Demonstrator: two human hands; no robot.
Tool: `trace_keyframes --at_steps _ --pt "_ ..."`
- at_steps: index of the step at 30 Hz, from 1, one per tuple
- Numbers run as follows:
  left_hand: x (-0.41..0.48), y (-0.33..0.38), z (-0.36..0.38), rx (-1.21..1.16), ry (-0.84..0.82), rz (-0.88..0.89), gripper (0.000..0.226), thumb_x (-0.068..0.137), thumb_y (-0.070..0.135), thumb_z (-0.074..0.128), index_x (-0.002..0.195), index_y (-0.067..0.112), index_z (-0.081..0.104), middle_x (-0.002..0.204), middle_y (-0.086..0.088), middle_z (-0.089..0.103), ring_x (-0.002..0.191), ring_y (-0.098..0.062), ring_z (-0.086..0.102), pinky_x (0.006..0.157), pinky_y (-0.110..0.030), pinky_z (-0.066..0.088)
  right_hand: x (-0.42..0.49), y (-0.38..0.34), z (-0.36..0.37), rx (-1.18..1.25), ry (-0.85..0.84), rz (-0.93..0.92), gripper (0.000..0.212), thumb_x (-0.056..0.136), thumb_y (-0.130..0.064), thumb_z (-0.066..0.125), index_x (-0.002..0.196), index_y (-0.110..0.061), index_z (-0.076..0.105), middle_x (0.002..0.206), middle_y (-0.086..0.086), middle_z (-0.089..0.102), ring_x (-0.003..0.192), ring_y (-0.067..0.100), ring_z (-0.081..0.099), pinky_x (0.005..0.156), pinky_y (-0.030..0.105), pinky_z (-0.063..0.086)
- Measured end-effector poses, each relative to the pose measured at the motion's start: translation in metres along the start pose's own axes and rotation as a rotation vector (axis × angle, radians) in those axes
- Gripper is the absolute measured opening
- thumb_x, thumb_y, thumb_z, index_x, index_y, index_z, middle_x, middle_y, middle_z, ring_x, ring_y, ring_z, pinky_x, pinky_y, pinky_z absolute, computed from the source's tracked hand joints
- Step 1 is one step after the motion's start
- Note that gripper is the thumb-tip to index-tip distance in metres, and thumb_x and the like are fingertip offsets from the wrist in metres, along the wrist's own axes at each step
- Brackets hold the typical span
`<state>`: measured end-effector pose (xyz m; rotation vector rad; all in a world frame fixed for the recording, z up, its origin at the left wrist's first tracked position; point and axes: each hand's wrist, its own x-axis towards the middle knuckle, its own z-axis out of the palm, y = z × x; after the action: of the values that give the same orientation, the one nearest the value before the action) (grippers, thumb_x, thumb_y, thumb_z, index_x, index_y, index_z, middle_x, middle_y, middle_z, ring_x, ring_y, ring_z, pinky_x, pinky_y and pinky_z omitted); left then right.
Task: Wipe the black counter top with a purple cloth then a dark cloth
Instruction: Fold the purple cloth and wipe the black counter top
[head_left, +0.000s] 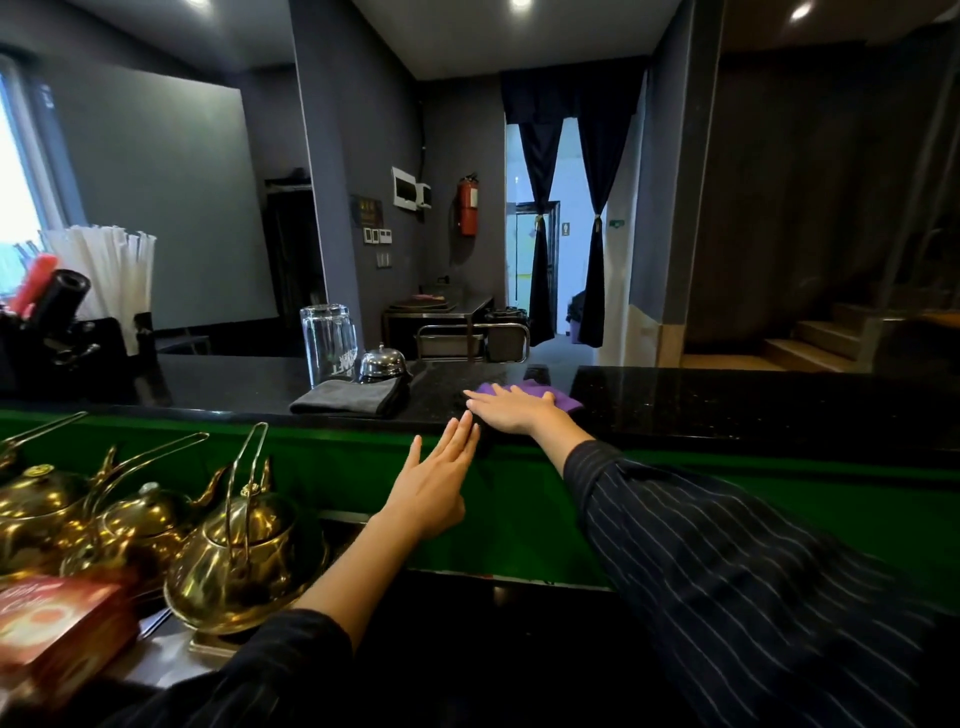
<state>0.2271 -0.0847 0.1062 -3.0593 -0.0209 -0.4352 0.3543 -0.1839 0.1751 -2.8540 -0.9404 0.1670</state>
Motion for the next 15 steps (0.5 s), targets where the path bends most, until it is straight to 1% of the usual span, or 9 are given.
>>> trace_keyframes --at_steps 2,4,5,6,8,9,11,13,15 --pt "-0.006 -0.002 0.005 -0.109 0.116 -0.036 0.086 0.079 0.003 0.046 0.151 0.012 0.001 0.156 0.001 -0.017 0.147 -0.016 -0.004 0.12 -0.045 0.005 -0.003 -0.006 0.004 -0.014 0.006 -0.053 0.052 0.1 -0.058 0.012 0.151 -0.047 0.01 0.164 -0.004 0.002 0.151 0.027 0.001 0.112 0.07 -0.002" --pt "-0.014 -0.005 0.014 -0.269 0.292 -0.165 0.082 0.078 -0.002 0.046 0.151 0.011 0.01 0.158 -0.001 -0.005 0.145 -0.021 0.016 0.12 -0.038 0.011 -0.008 -0.004 0.009 -0.025 0.035 -0.1 0.051 0.101 -0.055 0.013 0.151 -0.048 0.011 0.164 -0.006 0.004 0.151 0.024 0.003 0.111 0.069 -0.001" --pt "-0.017 -0.007 0.019 -0.304 0.348 -0.2 0.083 0.076 -0.003 0.046 0.151 0.011 0.012 0.159 -0.001 -0.001 0.144 -0.022 0.022 0.12 -0.037 0.012 -0.012 -0.001 0.012 -0.036 0.053 -0.128 0.05 0.101 -0.055 0.015 0.15 -0.049 0.011 0.164 -0.008 0.006 0.151 0.023 0.005 0.111 0.068 0.0" --pt "-0.018 -0.007 0.023 -0.298 0.384 -0.199 0.085 0.075 -0.003 0.046 0.151 0.012 0.011 0.158 0.0 -0.002 0.144 -0.021 0.021 0.12 -0.038 0.012 -0.017 0.004 0.014 -0.05 0.067 -0.155 0.05 0.101 -0.055 0.016 0.15 -0.05 0.012 0.163 -0.01 0.006 0.151 0.021 0.006 0.111 0.067 0.001" --pt "-0.012 -0.007 0.026 -0.266 0.433 -0.136 0.087 0.074 -0.003 0.046 0.151 0.012 0.009 0.157 0.003 -0.005 0.147 -0.015 0.007 0.12 -0.042 0.009 -0.025 0.014 0.015 -0.063 0.077 -0.192 0.049 0.102 -0.053 0.017 0.15 -0.051 0.012 0.163 -0.013 0.007 0.151 0.018 0.006 0.112 0.065 0.001" --pt "-0.006 -0.006 0.022 -0.267 0.462 -0.115 0.083 0.077 -0.001 0.046 0.151 0.012 0.01 0.157 0.003 -0.003 0.146 -0.013 0.002 0.12 -0.04 0.005 -0.028 0.02 0.014 -0.053 0.072 -0.191 0.048 0.102 -0.054 0.016 0.15 -0.051 0.012 0.163 -0.014 0.006 0.151 0.018 0.005 0.113 0.064 0.001" --pt "0.01 -0.002 0.009 -0.267 0.473 -0.098 0.071 0.087 0.008 0.044 0.151 0.012 0.012 0.159 0.0 0.003 0.146 -0.013 -0.003 0.118 -0.039 0.002 -0.029 0.035 0.006 -0.018 0.043 -0.129 0.049 0.101 -0.057 0.013 0.149 -0.051 0.011 0.163 -0.014 0.004 0.151 0.019 0.002 0.113 0.064 -0.001" --pt "0.029 -0.001 -0.001 -0.232 0.383 -0.083 0.061 0.097 0.021 0.039 0.151 0.013 0.012 0.159 0.0 0.005 0.147 -0.015 -0.004 0.118 -0.042 0.001 -0.028 0.053 -0.001 0.016 0.009 -0.019 0.053 0.098 -0.063 0.011 0.149 -0.05 0.01 0.163 -0.012 0.002 0.151 0.021 -0.001 0.115 0.064 -0.004" --pt "0.048 -0.003 -0.006 -0.202 0.276 -0.078 0.056 0.1 0.032 0.031 0.151 0.015 0.014 0.16 0.001 0.006 0.147 -0.016 -0.005 0.117 -0.045 0.0 -0.023 0.072 -0.006 0.011 -0.007 0.066 0.058 0.095 -0.068 0.011 0.15 -0.051 0.008 0.164 -0.009 -0.002 0.151 0.025 -0.003 0.113 0.066 -0.006"
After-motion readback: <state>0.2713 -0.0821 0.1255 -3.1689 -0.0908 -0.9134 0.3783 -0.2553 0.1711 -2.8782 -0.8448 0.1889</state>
